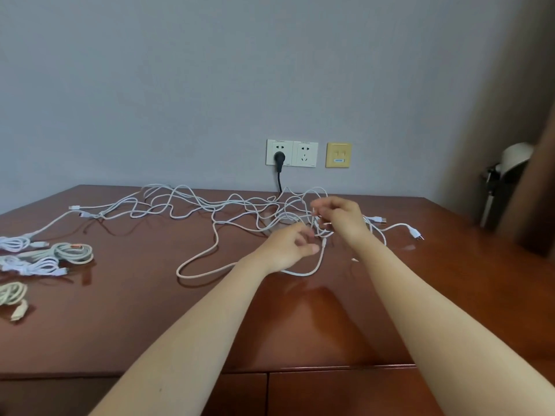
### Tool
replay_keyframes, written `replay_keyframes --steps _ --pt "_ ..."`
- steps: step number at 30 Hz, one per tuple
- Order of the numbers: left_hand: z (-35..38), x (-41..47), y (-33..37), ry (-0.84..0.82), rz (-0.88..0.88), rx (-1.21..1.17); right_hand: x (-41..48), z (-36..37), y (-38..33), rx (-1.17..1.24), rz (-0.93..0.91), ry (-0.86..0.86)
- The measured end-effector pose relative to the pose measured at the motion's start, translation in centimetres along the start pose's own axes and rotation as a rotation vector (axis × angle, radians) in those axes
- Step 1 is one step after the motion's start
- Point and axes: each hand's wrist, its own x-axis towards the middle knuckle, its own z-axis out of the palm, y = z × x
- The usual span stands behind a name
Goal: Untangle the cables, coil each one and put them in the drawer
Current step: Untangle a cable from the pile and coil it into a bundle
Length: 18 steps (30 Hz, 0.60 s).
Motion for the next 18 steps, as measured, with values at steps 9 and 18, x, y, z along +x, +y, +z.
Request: replay_keyframes --steps 9,18 --pt "1.0 0.7 0.5 -0.045 0.015 -0.321 0.6 3.1 -2.9 0.817 0.171 -0.112" --pt "0.1 1.7 -1.1 0.054 -0.051 -0.47 2.0 0.6 0.5 0.234 0.076 0.129"
